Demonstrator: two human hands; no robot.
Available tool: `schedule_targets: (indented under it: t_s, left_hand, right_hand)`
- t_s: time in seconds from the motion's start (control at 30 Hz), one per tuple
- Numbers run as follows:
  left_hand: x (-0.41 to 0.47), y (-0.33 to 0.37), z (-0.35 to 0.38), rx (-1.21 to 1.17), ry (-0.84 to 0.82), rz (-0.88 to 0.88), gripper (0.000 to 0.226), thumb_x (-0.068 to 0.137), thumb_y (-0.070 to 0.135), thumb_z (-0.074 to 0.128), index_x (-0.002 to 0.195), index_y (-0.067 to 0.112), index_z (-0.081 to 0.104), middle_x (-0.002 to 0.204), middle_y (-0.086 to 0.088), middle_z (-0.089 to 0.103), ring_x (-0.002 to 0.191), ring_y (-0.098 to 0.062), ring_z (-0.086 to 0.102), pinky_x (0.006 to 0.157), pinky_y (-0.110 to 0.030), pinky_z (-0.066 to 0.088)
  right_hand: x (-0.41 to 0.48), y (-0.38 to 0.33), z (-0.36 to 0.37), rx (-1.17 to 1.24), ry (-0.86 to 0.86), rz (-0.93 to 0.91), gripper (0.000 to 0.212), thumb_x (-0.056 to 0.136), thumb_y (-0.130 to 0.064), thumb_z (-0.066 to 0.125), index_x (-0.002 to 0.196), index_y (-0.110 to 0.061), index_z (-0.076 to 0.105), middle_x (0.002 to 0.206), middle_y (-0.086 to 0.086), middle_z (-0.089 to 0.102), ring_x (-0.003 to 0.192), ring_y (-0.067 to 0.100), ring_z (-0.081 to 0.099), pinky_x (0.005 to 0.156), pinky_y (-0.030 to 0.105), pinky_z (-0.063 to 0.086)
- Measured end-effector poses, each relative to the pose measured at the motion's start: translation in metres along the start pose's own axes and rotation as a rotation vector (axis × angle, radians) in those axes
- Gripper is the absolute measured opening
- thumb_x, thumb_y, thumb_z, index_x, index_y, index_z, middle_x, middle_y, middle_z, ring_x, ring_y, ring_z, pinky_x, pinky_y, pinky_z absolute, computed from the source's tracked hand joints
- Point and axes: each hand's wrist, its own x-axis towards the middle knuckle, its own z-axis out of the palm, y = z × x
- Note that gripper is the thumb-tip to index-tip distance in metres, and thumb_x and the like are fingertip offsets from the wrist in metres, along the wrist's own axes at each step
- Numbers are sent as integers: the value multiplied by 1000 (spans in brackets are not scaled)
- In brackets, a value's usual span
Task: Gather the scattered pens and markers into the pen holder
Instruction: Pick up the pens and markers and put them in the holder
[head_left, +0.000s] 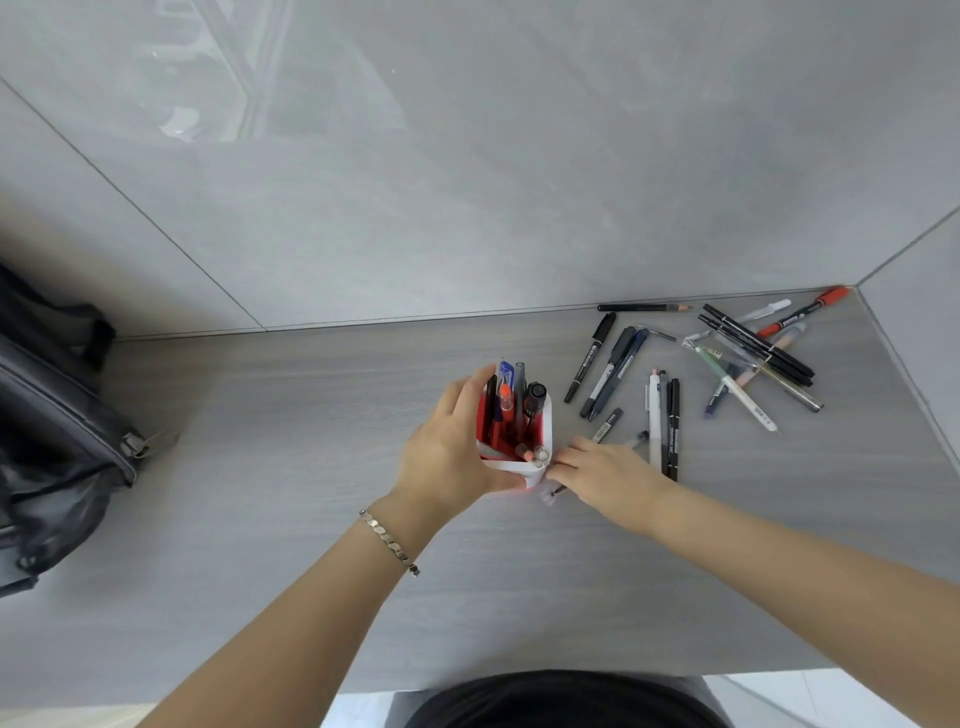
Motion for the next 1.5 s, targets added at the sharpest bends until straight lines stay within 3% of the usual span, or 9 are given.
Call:
schedule_targets:
  t_s: [0.17,0.37,0.5,0.7,0.97,1.13,1.23,1.33,1.5]
  left_hand:
    - [-5,-3,-1,-3,11,-31,109,46,43,85,136,33,24,131,9,42,112,-13,52,85,-37,51]
    - [-5,8,9,89,57,25,121,46,52,82,142,20,15,145,-1,28,132,-18,34,108,-38,35]
    - [2,16,10,-22,146,28,86,65,39,75,137,26,30,137,6,41,124,-10,40,101,-22,35]
    - [7,8,1,-280,227,-14,24,88,14,55,111,15,59,104,3,54,91,6,44,81,5,28]
    - [3,3,1,-312,129,11,32,93,17,44,125,21,47,117,7,50,106,19,39,90,3,27]
    - [-8,-2,-5,-398,-5,-50,63,85,30,55,132,41,15,131,21,31,108,31,28,85,11,21]
    - [-11,-7,-4,-333,-67,-83,92,67,31,77,127,50,10,125,31,32,107,16,41,82,8,26]
    - [-9,-9,-4,-305,-55,-92,102,59,29,83,134,46,15,121,27,38,113,3,45,91,-14,34]
    - [-7,-9,-7,-282,-46,-97,104,57,29,84,137,38,19,123,23,38,111,2,44,83,-4,32]
  right_hand:
    - [-3,10,-13,13,218,-76,21,70,-7,53,88,-15,60,82,3,67,74,19,63,41,24,48]
    - [-26,14,-107,677,845,332,15,79,-16,46,88,-21,57,92,-14,61,78,7,55,77,1,38]
    - [-31,-2,-139,1066,993,354,14,81,-29,48,81,-42,53,84,-26,62,61,6,61,57,20,49]
    - [-3,-30,-109,1127,814,453,39,75,-17,58,98,-47,48,86,-17,67,78,11,65,75,22,52]
    - [28,-47,-58,398,712,386,29,93,-23,45,112,-11,62,112,7,67,101,17,46,89,29,41]
    - [7,-36,-58,631,623,270,43,97,-38,30,128,-13,45,138,3,44,129,14,33,111,27,21]
    - [11,10,-61,757,693,682,30,91,-23,48,115,-8,57,121,6,57,108,10,48,104,31,36]
    - [28,59,-59,774,425,1064,33,89,-15,52,120,-3,50,115,18,60,104,29,55,86,33,42]
    - [64,89,-48,656,66,1217,48,85,-12,58,122,4,32,117,27,58,112,39,54,83,37,45]
